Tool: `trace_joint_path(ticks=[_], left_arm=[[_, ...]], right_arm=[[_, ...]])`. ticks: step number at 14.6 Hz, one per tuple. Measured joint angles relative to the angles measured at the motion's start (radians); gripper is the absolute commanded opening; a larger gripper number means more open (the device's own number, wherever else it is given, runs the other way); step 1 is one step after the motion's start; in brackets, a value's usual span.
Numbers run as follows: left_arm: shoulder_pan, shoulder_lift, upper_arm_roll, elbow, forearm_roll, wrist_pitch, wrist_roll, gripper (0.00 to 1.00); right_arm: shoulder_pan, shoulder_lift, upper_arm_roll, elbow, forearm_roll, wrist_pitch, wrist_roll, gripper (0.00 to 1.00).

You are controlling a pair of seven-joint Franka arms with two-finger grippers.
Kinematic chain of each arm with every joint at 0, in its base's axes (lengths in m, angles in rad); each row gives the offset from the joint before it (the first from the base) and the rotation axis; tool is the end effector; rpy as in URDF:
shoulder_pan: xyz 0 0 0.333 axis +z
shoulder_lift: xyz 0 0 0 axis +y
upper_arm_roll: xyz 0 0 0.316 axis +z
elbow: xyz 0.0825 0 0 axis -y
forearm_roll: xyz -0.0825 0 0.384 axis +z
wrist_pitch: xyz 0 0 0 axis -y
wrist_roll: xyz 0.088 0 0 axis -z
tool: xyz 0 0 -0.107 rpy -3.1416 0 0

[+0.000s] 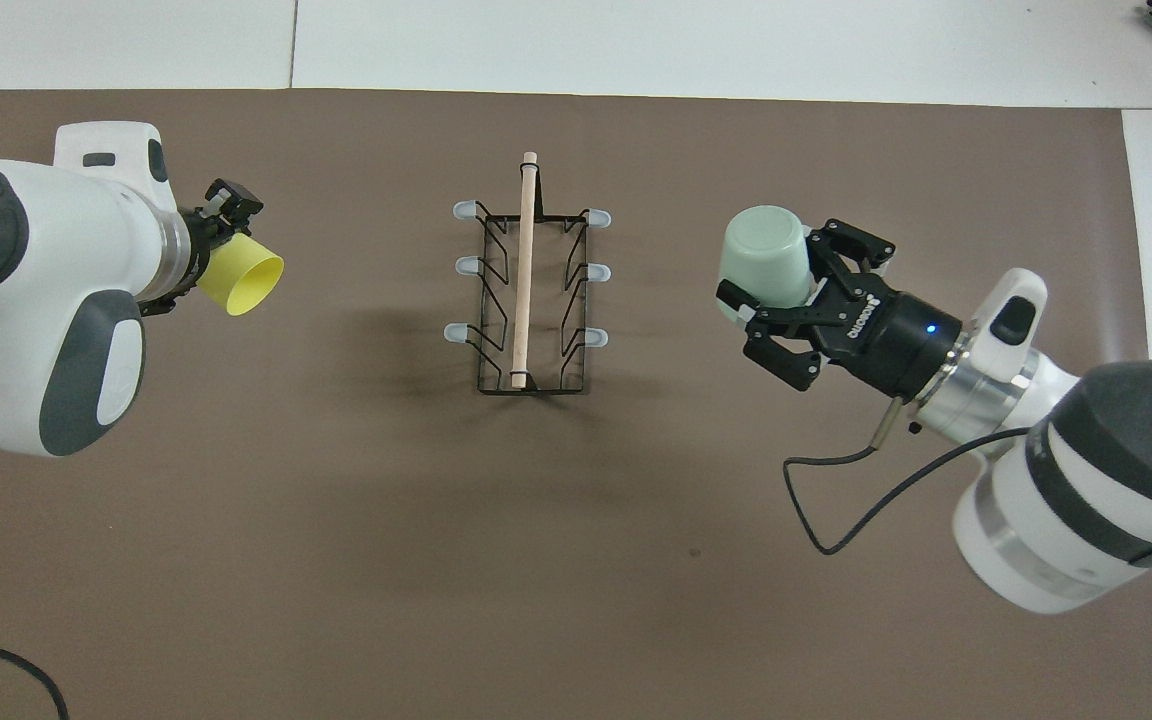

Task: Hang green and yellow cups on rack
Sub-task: 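Carry the green cup with the right gripper toward the rack's nearer peg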

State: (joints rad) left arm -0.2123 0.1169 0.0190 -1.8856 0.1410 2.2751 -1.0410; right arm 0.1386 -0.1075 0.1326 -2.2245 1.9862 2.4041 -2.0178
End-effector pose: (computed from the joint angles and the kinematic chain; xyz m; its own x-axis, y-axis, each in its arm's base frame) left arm 0.6049 -0.1153 0.4724 0.6814 0.6897 0.2451 0.6728 -0.7220 0.1615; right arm 0.5172 0.1517 0.4569 0.2545 0.0109 0.9670 0.7728 -0.6035 -0.1966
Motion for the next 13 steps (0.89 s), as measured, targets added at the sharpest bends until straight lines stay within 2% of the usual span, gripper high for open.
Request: trace_joint_path(ticks=[2,6,13], left_arm=[[0.000,0.000,-0.003,0.000,0.001,0.000,-0.002,0.00],[0.000,0.000,-0.005,0.000,0.002,0.001,-0.003,0.00],[0.000,0.000,-0.023,-0.003,0.003,0.004,-0.026,0.00]], right_arm=[[0.079,0.015,0.002,-0.016,0.170,0.042,-0.120,0.00],[0.103,0.056,-0.002,-0.021,0.255,0.053,-0.219,0.00],[0.161,0.151,0.000,-0.022,0.490,0.010,-0.413,0.00]])
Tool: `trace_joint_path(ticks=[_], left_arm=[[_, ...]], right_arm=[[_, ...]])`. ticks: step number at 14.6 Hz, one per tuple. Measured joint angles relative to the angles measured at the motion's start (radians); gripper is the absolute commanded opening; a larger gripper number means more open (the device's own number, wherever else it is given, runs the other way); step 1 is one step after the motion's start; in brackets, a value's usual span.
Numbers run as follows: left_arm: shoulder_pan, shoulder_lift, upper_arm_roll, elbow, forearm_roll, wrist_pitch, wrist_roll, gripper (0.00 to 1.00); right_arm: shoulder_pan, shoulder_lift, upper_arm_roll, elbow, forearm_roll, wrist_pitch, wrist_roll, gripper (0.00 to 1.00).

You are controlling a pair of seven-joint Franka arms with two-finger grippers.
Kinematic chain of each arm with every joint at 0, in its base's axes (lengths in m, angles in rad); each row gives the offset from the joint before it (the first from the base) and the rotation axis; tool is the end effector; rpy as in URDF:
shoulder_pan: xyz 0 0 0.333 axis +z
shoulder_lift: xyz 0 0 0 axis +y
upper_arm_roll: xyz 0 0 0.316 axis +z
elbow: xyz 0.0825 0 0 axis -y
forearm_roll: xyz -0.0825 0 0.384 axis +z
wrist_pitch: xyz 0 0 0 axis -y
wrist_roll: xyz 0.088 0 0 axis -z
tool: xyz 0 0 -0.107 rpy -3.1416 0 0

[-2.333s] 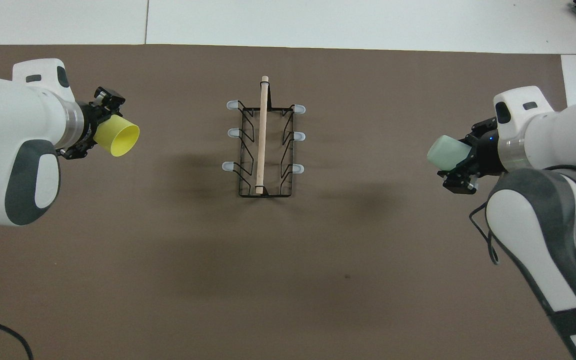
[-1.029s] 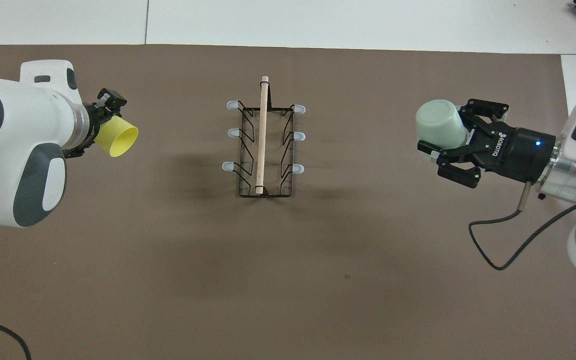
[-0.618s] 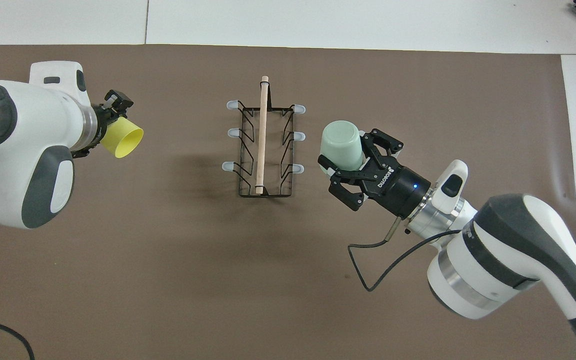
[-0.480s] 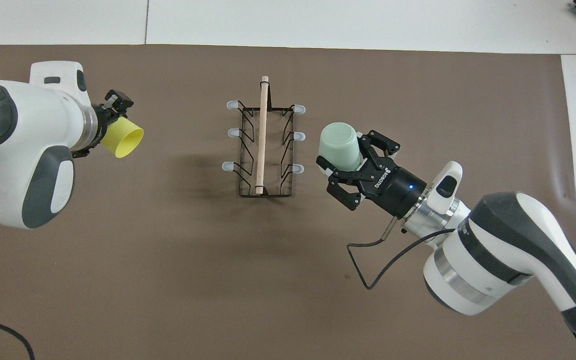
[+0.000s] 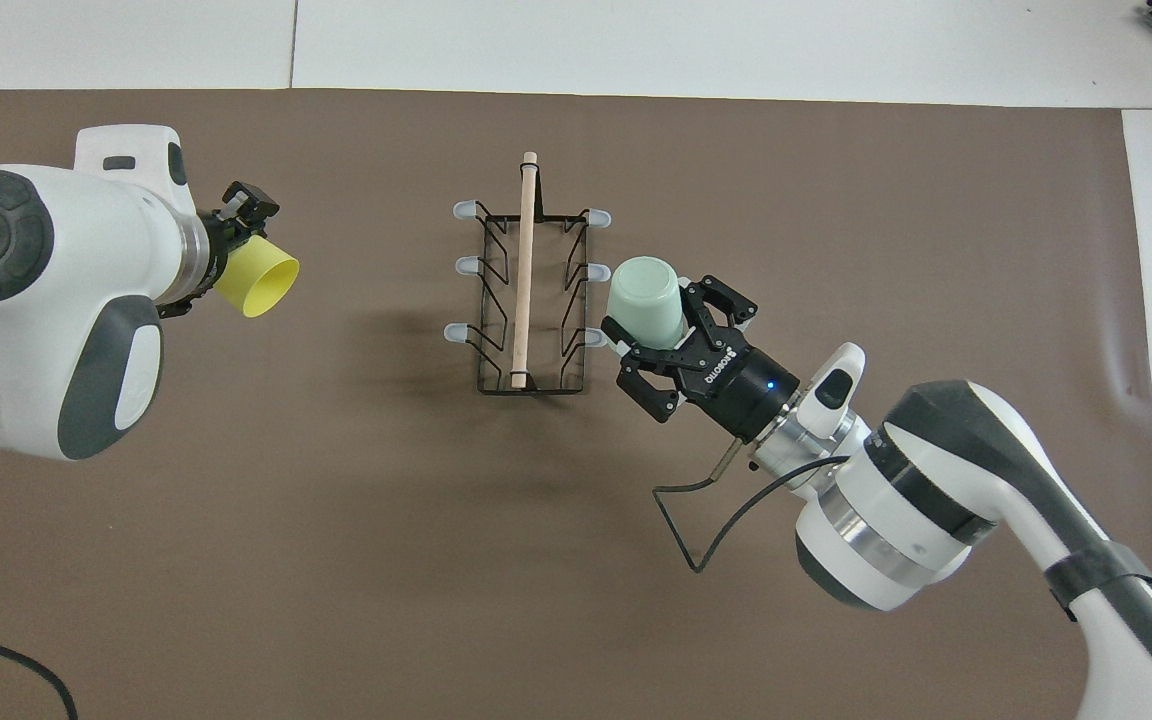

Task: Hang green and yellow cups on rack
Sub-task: 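Carry the green cup with the right gripper toward the rack's nearer peg, then hang the yellow cup with the left gripper while the right gripper hangs the green cup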

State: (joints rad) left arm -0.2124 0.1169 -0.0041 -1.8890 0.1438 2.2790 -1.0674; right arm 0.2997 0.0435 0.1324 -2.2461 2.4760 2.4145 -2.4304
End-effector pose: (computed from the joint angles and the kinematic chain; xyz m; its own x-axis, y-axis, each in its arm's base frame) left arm 0.6019 -0.1288 0.4711 0.6806 0.6920 0.2406 0.6729 -0.7203 0.1685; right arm 0.4949 0.2316 0.3666 0.2337 -0.0789 0.9691 0.7220 -0.6535 -0.2273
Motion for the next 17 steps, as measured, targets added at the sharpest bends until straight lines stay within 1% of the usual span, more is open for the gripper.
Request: trace_joint_path(ticks=[5,10,13,15,17], left_arm=[[0.000,0.000,-0.006,-0.005,0.000,0.013,-0.012,0.00],[0.000,0.000,-0.040,-0.014,0.000,0.028,-0.027,0.00],[-0.001,0.000,-0.070,-0.022,0.000,0.051,-0.029,0.00],[-0.001,-0.001,-0.097,-0.037,0.011,0.071,-0.031,0.00],[-0.002,-0.004,-0.123,-0.057,0.052,0.094,-0.040,0.00]], right_arm=[[0.012,0.026,0.000,0.001,0.033,0.000,-0.044,0.00],[0.034,0.058,0.000,0.001,0.071,-0.021,-0.078,0.00],[0.040,0.108,-0.001,0.004,0.096,-0.095,-0.129,0.00],[0.040,0.147,-0.004,0.009,0.096,-0.114,-0.152,0.00],[0.040,0.169,-0.005,0.013,0.096,-0.120,-0.166,0.00]])
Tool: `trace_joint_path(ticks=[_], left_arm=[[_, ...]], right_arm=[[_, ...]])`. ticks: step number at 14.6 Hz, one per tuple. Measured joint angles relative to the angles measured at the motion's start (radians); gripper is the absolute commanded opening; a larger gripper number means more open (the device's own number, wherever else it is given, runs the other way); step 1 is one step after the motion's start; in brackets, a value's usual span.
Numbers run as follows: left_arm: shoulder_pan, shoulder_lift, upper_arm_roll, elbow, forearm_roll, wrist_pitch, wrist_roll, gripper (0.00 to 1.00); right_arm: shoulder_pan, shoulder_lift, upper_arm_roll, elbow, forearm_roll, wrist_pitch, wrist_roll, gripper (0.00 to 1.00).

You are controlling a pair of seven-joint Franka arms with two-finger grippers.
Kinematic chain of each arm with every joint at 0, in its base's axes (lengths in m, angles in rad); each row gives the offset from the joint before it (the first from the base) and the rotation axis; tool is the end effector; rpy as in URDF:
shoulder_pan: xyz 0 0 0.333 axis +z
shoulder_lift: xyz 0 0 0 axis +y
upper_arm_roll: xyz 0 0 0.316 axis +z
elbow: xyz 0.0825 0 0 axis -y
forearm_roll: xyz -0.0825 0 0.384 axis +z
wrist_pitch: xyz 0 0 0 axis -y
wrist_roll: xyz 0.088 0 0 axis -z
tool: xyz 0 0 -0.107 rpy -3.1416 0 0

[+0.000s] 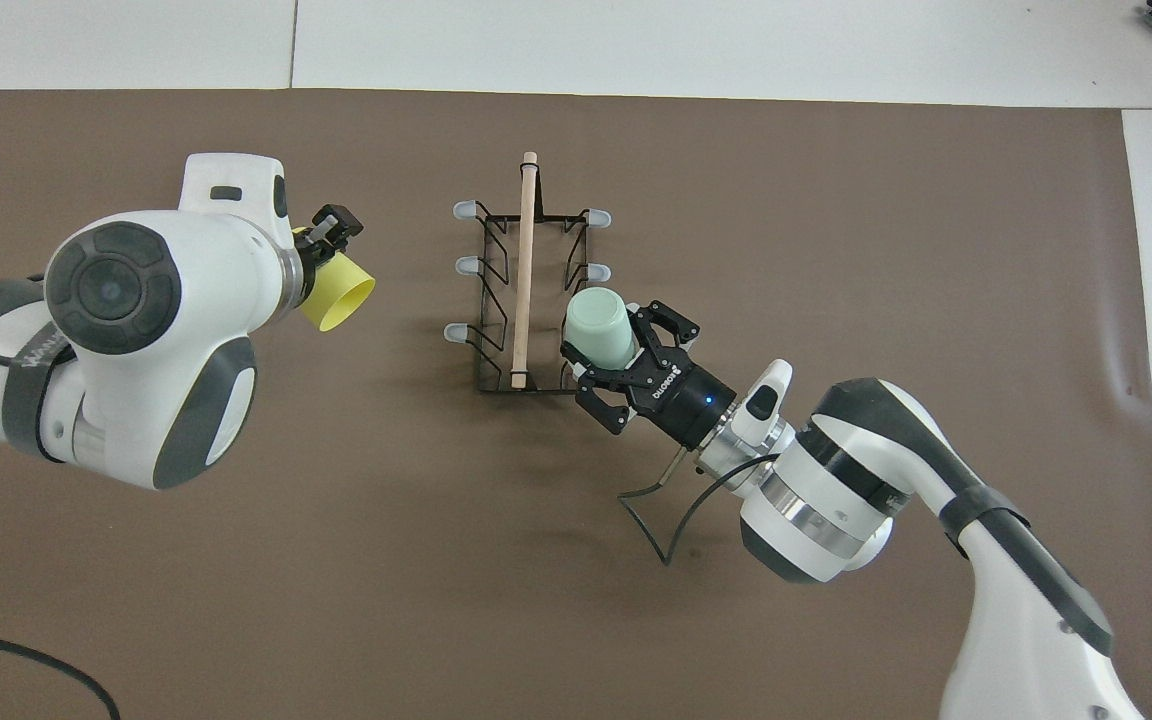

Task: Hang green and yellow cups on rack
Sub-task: 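Hang the yellow cup with the left gripper while the right gripper hangs the green cup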

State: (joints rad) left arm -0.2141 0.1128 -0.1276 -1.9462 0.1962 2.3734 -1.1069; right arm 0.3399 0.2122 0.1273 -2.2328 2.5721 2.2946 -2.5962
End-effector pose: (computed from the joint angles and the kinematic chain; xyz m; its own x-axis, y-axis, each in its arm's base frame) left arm 0.5782 -0.2010 0.4566 0.7487 0.6028 0.2757 0.5696 -0.7978 0.1974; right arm 0.4939 0.2618 0.2911 0.2205 -0.0659 0.9732 0.7440 -0.6338 -0.2115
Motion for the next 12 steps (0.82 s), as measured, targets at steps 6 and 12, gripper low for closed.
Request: trace_joint_path(ticks=[6,12], left_arm=[[-0.001,-0.018,-0.085,-0.077,0.130,0.096,-0.174,0.00],[-0.001,-0.024,-0.153,-0.104,0.389,0.136,-0.467,0.00]], right_arm=[[0.000,0.064,0.000,0.001,0.017,-0.063,-0.067,0.00],[0.008,0.126,-0.001,0.004,0.041,-0.139,-0.105,0.36]])
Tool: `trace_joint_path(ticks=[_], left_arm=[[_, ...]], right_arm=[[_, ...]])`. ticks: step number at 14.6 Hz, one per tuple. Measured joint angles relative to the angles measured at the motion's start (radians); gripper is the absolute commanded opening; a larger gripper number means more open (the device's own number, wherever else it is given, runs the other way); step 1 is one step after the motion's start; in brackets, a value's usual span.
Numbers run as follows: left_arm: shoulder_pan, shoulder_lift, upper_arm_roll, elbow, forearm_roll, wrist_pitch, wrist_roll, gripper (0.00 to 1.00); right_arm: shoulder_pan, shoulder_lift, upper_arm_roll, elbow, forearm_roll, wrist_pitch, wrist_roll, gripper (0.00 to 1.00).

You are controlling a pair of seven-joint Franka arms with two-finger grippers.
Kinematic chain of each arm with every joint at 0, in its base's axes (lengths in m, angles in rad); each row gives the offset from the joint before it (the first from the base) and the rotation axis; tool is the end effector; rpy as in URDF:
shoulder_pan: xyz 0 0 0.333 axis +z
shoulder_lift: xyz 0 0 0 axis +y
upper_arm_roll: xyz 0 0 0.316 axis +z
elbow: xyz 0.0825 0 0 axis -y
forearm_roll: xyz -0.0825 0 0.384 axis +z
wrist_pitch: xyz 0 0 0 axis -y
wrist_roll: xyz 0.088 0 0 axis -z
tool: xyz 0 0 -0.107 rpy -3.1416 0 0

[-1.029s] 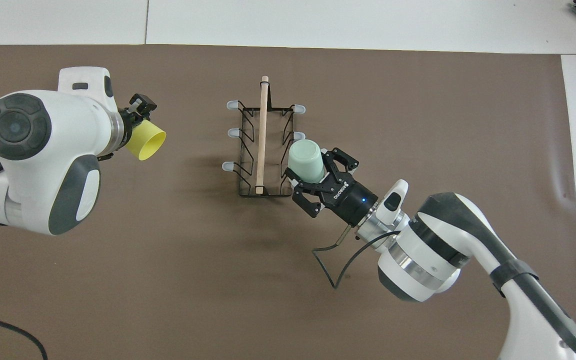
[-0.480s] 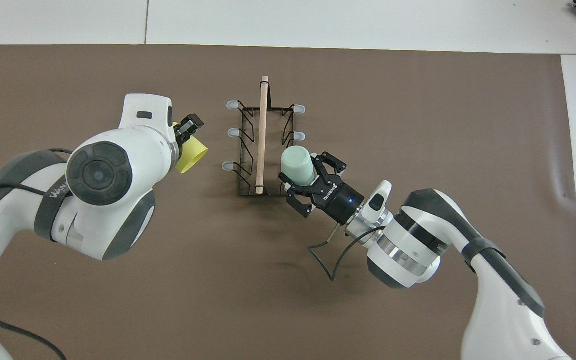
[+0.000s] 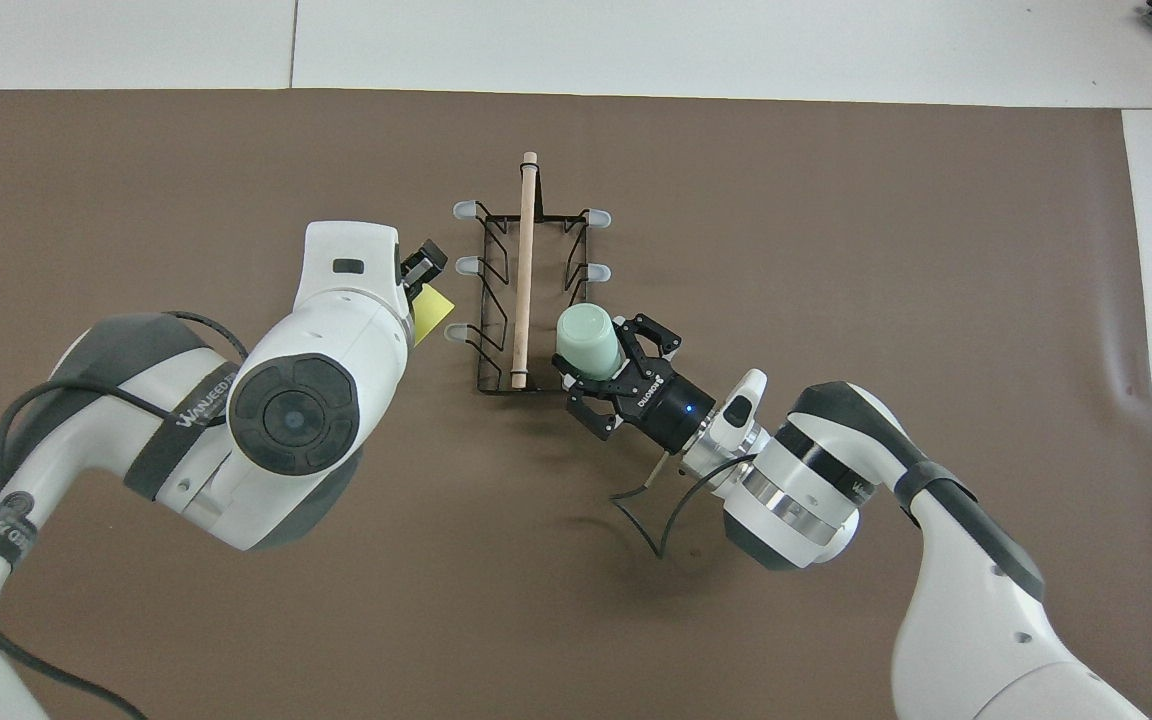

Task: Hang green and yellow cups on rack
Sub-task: 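Hang the yellow cup with the left gripper while the right gripper hangs the green cup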

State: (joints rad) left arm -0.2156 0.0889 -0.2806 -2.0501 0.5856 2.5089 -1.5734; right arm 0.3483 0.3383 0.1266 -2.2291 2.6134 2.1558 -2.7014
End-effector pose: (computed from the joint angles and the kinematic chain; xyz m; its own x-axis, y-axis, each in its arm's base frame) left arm 0.5253 -0.2856 0.4364 0.6602 0.6047 0.4456 0.5489 -0.7933 0.2633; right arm 0.4907 0.2754 0.2363 0.1874 -0.0817 0.9789 0.7644 -0.6137 -0.1976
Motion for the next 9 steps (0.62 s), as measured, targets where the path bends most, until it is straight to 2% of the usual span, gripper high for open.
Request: trace_joint_path(ticks=[1,2,5,9], left_arm=[[0.000,0.000,-0.004,-0.006,0.047,0.003,-0.049,0.00],[0.000,0.000,-0.008,-0.012,0.083,0.006,-0.088,0.00],[0.000,0.000,-0.018,-0.023,0.109,0.009,-0.120,0.00],[0.000,0.000,-0.048,-0.034,0.111,0.009,-0.136,0.00]], right_arm=[[0.000,0.000,0.000,0.000,0.000,0.000,0.000,0.71],[0.000,0.000,0.000,0.000,0.000,0.001,0.000,1.00],[0.000,0.000,-0.001,0.000,0.000,0.015,0.000,1.00],[0.005,-0.006,0.004,0.011,0.000,0.133,0.033,1.00]])
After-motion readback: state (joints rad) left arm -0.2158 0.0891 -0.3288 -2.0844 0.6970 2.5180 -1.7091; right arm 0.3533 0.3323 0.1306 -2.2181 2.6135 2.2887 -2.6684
